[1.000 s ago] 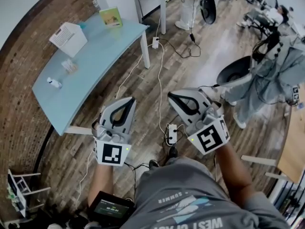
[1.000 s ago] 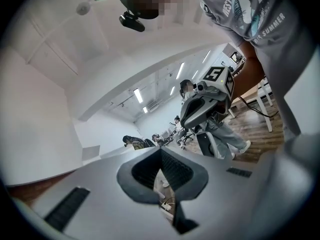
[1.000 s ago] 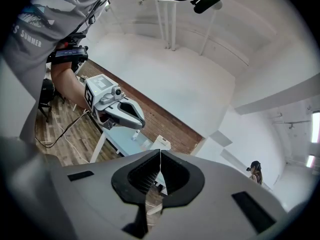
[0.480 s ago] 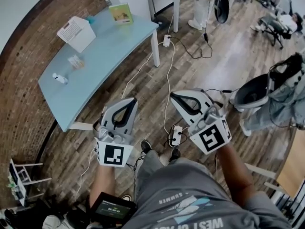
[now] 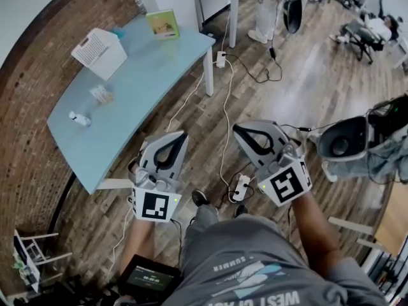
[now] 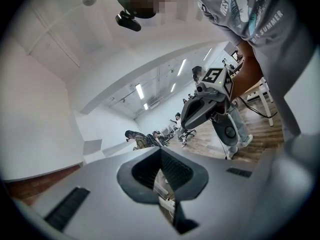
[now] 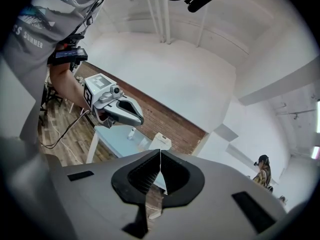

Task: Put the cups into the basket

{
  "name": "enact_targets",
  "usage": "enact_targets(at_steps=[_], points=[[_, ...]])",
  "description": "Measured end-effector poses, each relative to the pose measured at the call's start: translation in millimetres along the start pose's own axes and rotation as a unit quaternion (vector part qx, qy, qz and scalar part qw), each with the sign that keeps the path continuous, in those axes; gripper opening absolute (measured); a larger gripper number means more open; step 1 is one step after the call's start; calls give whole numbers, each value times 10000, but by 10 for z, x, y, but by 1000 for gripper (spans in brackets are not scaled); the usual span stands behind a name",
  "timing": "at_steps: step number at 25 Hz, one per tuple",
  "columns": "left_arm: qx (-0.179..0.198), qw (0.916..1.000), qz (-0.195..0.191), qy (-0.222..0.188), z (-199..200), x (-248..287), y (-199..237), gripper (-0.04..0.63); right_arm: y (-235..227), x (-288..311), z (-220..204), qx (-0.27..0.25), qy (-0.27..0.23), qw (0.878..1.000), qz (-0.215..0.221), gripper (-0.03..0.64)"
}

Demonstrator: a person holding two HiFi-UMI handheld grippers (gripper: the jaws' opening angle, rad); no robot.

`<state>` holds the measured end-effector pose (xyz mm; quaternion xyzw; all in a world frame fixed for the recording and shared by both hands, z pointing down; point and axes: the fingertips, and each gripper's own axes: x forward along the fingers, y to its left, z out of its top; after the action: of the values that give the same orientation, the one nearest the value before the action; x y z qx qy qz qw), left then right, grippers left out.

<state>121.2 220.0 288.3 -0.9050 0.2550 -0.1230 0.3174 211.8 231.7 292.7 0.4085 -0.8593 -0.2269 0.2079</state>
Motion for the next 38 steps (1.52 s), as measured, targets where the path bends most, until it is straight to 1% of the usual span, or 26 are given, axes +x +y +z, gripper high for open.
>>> enact_targets(at_steps=[5,10,14,19,24,28,33,38], points=[[-39,9999,-52,-150,-309,-53,377,-2,-1,458,93,-4,107,9999,-87,14],[-129,9996,-116,-229,-585,-177,624,-2,53,871,185,-57,226,9997,-103,14],[-87,9995,-106,-280,-731,-269,824,-2,16,1110,274,-103,246,9994,-211,14],[-165,9995,-33,-258,-824,-308,986,-2,-41,1280,370,-186,190,9995,-188,14],[-242,9994,-130,-219,-932,-214,1057,-2,-102,1436,326,-115,214,9996,-166,14],[-212,9995,-145,-158,-1046,-92,1164,-2,-186,1616,231,-47,207,9997,-92,14],[-289,9995,-21,-85,-1248,119,1409,-2,-346,1921,82,19,172,9998,97,14],[-133,9998,104,66,-1384,423,1666,-2,-622,2168,-68,46,29,9997,223,14]])
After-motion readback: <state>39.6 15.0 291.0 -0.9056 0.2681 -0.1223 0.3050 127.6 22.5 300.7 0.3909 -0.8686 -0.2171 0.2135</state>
